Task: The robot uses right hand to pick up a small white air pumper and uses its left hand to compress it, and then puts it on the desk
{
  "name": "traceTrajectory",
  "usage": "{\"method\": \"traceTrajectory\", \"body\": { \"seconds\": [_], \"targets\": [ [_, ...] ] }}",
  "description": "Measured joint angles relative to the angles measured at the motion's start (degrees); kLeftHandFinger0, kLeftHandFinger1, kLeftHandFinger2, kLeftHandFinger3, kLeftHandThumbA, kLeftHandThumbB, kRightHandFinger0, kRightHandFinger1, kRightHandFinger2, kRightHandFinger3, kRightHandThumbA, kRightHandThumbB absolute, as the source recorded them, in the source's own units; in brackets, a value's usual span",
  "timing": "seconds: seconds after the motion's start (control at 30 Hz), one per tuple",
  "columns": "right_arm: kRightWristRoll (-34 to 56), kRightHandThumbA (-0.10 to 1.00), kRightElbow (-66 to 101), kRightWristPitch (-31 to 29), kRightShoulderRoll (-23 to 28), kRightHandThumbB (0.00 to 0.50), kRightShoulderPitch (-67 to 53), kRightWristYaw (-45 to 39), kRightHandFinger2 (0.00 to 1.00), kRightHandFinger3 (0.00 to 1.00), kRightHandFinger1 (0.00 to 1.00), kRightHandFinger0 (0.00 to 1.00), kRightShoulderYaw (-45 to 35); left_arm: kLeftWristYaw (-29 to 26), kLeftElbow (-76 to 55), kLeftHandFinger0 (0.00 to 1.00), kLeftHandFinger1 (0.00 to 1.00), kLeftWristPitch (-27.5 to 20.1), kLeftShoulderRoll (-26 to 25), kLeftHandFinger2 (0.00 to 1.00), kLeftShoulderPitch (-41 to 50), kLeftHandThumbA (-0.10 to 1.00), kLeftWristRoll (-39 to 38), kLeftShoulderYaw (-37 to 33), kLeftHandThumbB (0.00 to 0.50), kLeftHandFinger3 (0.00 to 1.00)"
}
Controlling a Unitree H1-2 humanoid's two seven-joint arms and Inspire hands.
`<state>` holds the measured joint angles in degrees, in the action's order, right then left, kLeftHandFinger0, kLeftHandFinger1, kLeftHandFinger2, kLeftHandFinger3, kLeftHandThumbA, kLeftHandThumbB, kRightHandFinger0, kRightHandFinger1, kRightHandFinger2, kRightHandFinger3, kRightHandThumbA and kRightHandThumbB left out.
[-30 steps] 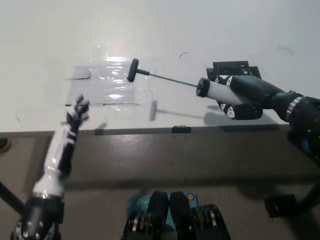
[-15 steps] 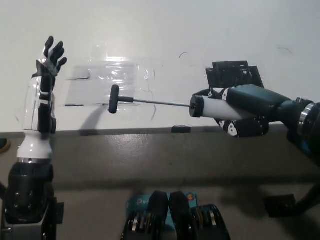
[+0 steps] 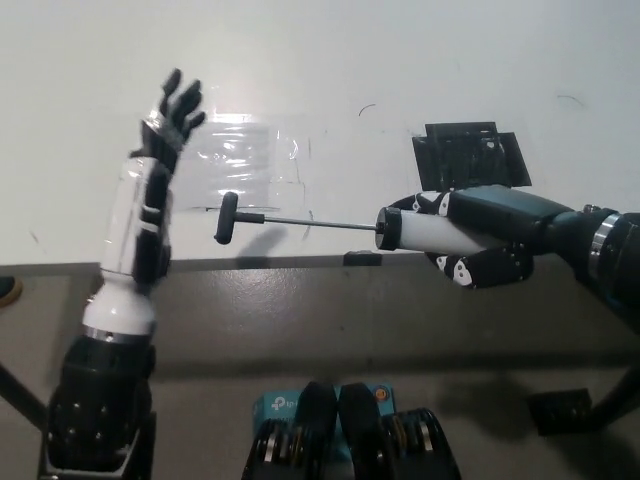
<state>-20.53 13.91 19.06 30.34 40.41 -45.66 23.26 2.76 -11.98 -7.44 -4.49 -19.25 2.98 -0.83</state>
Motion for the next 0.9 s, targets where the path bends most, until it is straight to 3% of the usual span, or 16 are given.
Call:
{"method": "traceTrajectory", "body": {
  "seconds": [0.47, 0.9],
  "targets": [
    [0.0, -0.10, -1.5, 0.4, -0.8, 0.144, 0.0, -0.3, 0.79, 0.91, 0.54, 0.09, 0.4, 0.1, 0.1, 1.00, 1.00, 0.4, 1.5, 1.00, 0.7, 1.00, 2.3, -2.7, 0.385, 1.00],
    [0.0, -0.10, -1.5, 0.5, -1.4, 0.147, 0.0, -0.5, 0.81, 0.95, 0.57, 0.11, 0.4, 0.0, 2.7, 1.00, 1.00, 0.7, 1.8, 1.00, 0.3, 1.00, 3.4, -2.7, 0.360, 1.00]
  ]
}}
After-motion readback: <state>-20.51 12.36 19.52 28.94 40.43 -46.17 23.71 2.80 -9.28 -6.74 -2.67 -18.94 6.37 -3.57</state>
